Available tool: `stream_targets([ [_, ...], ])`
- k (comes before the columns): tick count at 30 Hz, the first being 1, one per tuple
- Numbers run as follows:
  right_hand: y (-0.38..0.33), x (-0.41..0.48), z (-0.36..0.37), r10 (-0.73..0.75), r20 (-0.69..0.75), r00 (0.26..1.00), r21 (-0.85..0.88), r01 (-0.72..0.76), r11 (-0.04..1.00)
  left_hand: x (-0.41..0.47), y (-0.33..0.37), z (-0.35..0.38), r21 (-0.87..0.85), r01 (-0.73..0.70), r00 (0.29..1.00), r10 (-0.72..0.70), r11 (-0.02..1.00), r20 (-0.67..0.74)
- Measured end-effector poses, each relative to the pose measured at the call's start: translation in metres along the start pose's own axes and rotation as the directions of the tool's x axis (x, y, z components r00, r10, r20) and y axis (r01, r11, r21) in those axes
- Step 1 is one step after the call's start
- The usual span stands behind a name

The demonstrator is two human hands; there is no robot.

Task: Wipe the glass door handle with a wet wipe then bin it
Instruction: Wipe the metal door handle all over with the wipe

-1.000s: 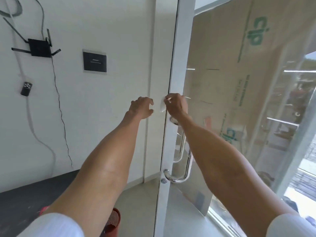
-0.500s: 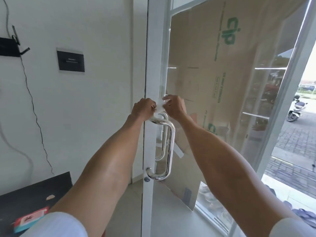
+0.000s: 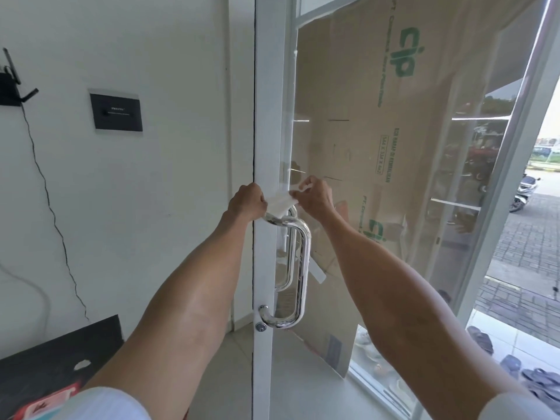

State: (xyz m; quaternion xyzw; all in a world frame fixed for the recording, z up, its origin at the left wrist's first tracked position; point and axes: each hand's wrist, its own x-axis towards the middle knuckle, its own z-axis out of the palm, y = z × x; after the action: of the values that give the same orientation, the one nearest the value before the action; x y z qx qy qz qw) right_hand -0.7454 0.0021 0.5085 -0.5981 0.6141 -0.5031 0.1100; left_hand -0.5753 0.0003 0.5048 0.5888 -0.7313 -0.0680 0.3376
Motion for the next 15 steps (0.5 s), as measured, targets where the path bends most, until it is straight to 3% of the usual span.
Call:
stream_targets([
  [7,0.000,0.004,0.015,0.038,-0.043,0.998,-0.020,-0.039,0.999,0.005,-0.005,0.006,-0.128,0.135,0.986,-0.120,0.983,0.117],
  [11,-0.006,0.008,0.024,0.187,-0.035,0.982,0.283,-0.170,0.944,0.009,-0.004,0.009,-0.213,0.165,0.981,-0.137,0.963,0.141],
  [15,-0.002,0.016,0.027,0.168,-0.039,0.985,0.322,-0.147,0.935,0.011,-0.008,0.009,-0.191,0.149,0.986,-0.130,0.970,0.108],
])
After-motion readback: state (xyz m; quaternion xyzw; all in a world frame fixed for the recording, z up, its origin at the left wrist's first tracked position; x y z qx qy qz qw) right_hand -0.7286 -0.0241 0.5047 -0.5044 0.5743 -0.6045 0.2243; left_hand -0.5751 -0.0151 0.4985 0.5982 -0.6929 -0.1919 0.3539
